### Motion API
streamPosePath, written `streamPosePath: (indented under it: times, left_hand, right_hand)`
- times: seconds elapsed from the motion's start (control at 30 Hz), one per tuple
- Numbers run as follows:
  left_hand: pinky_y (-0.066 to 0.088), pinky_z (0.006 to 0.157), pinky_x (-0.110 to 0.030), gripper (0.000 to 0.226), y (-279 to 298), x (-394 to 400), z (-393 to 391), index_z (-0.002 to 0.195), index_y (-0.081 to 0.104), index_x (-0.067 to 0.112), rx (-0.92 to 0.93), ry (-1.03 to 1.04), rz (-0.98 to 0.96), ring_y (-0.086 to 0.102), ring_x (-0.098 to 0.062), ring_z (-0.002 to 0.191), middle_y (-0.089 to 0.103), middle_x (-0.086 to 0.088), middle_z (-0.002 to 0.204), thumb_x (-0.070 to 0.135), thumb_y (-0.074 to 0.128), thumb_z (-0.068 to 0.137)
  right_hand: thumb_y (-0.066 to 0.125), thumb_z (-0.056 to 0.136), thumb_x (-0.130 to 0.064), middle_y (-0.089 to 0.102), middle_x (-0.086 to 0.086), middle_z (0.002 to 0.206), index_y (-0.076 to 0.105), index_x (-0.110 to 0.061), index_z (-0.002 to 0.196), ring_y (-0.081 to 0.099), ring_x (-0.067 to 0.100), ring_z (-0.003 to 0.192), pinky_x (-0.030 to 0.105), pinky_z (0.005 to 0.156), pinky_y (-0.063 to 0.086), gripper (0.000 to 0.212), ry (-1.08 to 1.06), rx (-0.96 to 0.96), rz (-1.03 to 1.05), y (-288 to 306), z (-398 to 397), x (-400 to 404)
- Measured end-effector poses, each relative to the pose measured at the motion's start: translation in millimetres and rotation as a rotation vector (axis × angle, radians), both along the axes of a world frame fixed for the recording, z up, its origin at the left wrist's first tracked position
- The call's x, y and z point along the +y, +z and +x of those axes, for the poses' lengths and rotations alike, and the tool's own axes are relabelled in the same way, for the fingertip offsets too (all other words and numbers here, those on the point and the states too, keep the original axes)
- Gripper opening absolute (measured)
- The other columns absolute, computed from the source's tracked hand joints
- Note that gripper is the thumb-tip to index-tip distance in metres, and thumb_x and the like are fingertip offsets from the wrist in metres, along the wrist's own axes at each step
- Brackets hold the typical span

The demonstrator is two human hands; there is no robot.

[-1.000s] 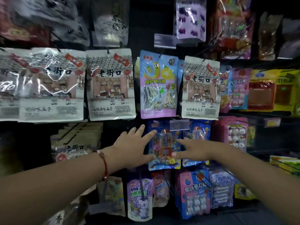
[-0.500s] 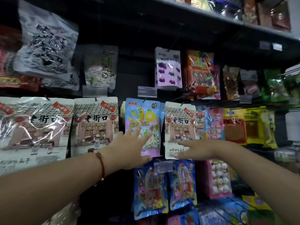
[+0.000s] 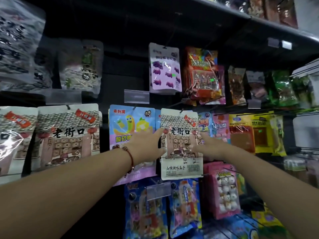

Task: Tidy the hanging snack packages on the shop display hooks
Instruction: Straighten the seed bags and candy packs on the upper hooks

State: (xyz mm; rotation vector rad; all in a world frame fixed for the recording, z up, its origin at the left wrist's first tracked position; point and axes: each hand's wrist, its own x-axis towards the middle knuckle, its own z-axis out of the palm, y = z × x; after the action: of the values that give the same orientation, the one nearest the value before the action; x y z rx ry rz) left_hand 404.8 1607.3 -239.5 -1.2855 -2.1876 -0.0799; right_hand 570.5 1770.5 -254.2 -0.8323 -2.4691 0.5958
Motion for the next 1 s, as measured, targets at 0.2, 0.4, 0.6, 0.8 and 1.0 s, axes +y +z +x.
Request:
streamPosePath:
  times: [0.2, 0.4, 0.6, 0.8, 1.0]
  left_hand:
    - [0.042, 0.057, -0.018, 0.073, -3, 22, -3, 0.157, 0.022, 0.029, -0.249, -0.222, 0.091, 0.062, -0.01, 0.076, 0.058, -0.002, 0.128, 0.041, 0.06, 0.097]
    - [0.049, 0.062, -0.032, 0.047, -3, 27, -2, 0.135, 0.045, 0.026, -0.506, -0.373, 0.456, 0.058, -0.018, 0.071, 0.064, -0.001, 0.109, 0.019, 0.066, 0.093]
    - [0.051, 0.057, -0.034, 0.049, 14, 26, 3, 0.122, 0.036, 0.024, -0.852, -0.455, 0.721, 0.056, -0.02, 0.063, 0.063, -0.01, 0.087, 0.005, 0.067, 0.089]
    - [0.048, 0.05, -0.023, 0.071, 32, 18, 22, 0.146, 0.035, 0.015, -1.239, -0.504, 0.804, 0.053, -0.016, 0.062, 0.067, -0.013, 0.092, 0.004, 0.073, 0.088]
    - [0.043, 0.053, -0.023, 0.027, 30, 4, 35, 0.1, 0.064, 0.007, -1.204, -0.504, 0.616, 0.061, -0.01, 0.058, 0.071, -0.001, 0.08, 0.022, 0.079, 0.085]
  right_hand:
    - [0.052, 0.1, -0.044, 0.031, 0.013, 0.159, 0.02, -0.018, 0.158, 0.039, 0.035, 0.14, 0.048, 0.111, 0.036, 0.071, -0.041, 0.372, -0.273, -10, -27, 23]
    - [0.06, 0.096, -0.039, 0.058, 0.005, 0.128, 0.062, -0.016, 0.125, 0.057, 0.023, 0.11, 0.034, 0.085, 0.049, 0.037, 0.004, 0.545, -0.482, -15, -30, 32]
    - [0.07, 0.089, -0.031, 0.064, 0.002, 0.123, 0.066, -0.013, 0.113, 0.055, 0.025, 0.116, 0.053, 0.109, 0.039, 0.03, 0.025, 0.777, -0.595, -13, -23, 35]
    - [0.064, 0.096, -0.026, 0.072, 0.01, 0.098, 0.068, -0.014, 0.096, 0.065, 0.027, 0.083, 0.045, 0.082, 0.052, 0.013, 0.065, 0.873, -0.648, 8, 4, 24]
    - [0.062, 0.096, -0.029, 0.07, 0.001, 0.075, 0.067, -0.014, 0.095, 0.061, 0.016, 0.069, 0.035, 0.069, 0.051, 0.016, 0.161, 0.846, -0.561, 5, 38, 13]
